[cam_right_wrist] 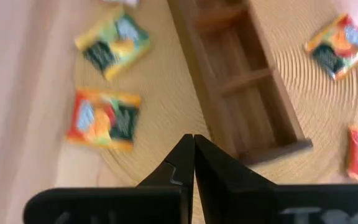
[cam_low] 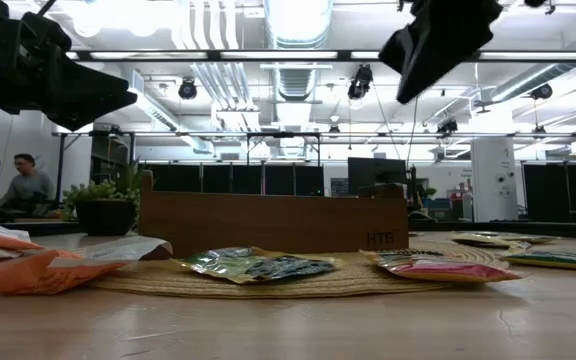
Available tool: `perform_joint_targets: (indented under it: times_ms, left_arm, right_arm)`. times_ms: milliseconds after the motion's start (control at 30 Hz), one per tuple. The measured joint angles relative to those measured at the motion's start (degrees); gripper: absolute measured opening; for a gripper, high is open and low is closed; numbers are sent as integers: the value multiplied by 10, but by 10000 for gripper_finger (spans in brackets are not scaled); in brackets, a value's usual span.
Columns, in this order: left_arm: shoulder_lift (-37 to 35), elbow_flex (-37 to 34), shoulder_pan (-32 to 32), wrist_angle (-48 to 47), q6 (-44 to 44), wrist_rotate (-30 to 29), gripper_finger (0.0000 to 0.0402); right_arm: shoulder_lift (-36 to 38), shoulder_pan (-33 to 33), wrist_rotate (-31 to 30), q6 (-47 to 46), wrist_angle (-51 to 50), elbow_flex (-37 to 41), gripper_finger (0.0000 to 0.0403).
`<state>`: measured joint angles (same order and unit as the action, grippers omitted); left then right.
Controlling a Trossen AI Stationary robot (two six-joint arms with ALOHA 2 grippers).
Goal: Pick & Place Tea
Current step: Put the orange tea bag into the right section of the wooden organizer
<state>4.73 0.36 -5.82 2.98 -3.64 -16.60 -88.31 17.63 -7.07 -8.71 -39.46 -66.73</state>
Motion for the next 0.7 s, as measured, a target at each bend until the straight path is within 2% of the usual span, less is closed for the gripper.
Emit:
perform_joint_targets:
  times_ms: [267, 467, 700]
  left_arm:
    - [0, 0, 0, 0, 0, 0, 165]
    - [0, 0, 0, 0, 0, 0, 165]
    - [2, 0, 0, 0, 0, 0, 165]
  right_arm:
    - [-88, 0, -5, 20, -134, -106, 9]
    - [-118, 0, -2, 29, -151, -140, 11]
    - [-135, 0, 14, 18, -157, -139, 72]
